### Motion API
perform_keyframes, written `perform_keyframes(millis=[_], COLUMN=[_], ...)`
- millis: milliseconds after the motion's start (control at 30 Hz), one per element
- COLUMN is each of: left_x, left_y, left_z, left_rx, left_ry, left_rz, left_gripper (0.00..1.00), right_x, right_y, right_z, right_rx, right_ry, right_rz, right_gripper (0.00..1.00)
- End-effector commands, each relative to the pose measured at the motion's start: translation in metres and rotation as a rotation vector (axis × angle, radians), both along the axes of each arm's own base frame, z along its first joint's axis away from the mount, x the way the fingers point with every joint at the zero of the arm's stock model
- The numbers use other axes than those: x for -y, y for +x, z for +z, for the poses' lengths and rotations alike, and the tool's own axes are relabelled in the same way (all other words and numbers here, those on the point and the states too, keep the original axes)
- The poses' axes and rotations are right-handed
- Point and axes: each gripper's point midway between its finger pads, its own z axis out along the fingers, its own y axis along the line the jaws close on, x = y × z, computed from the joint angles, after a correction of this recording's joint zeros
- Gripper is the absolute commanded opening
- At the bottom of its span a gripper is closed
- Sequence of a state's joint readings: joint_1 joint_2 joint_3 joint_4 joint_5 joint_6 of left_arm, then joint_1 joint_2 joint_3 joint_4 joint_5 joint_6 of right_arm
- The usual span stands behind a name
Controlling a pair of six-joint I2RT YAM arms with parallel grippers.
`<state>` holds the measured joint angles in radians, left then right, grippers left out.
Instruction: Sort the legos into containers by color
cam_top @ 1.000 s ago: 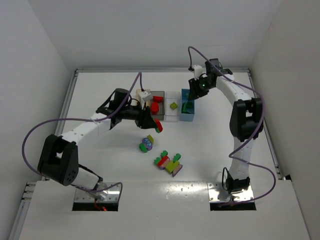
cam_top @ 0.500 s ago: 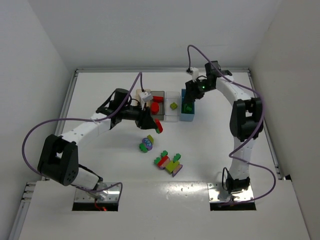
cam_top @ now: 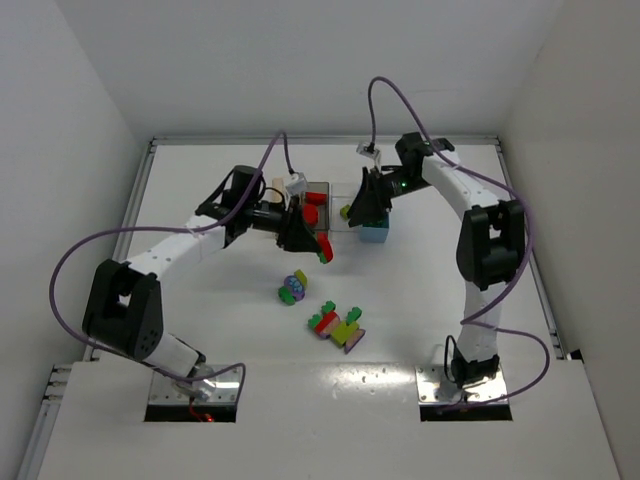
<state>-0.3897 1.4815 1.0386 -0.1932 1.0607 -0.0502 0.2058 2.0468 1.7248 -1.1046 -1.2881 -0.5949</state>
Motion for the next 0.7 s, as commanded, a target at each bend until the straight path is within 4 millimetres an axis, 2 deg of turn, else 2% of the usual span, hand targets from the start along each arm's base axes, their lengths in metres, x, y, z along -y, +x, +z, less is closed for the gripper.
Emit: perform_keyframes(millis=[0,33,67,200,467,667], left_x=[0.006,0.007,0.008,0.011,0.015,0.022], left_y=[0.008,0.010,0.013,0.019,0.030,0.027], left_z=[0.026,0.031,0.030,0.031,0.030,0.033], left_rx=[0.020,0.028,0.023,0.013,0.012,0.019], left_ry=[-0.079,-0.082,-0.080,-0.085,-0.085,-0.088], left_rz=[-0.060,-0.060,-0.060,-0.065,-0.065,-0.085], left_gripper=[0.21,0.21,0.21,0.21,0.21,0.21], right_x=[-0.011,-0.011,-0.013,-0.021,-0.032,-0.037], right_y=[-0.027,-0.028,-0.037,-0.049,-0.058,-0.062], right_z=[0.024,0.026,0.025,0.020,0.024,0.025], right_rx=[0.145,0.157,0.144,0.175,0.207,0.218], right_ry=[0.075,0.077,0.064,0.050,0.052,0.047], right_rz=[0.101,0.108,0.129,0.185,0.228,0.248], right_gripper=[0.68,0.68,0.68,0.68,0.68,0.68])
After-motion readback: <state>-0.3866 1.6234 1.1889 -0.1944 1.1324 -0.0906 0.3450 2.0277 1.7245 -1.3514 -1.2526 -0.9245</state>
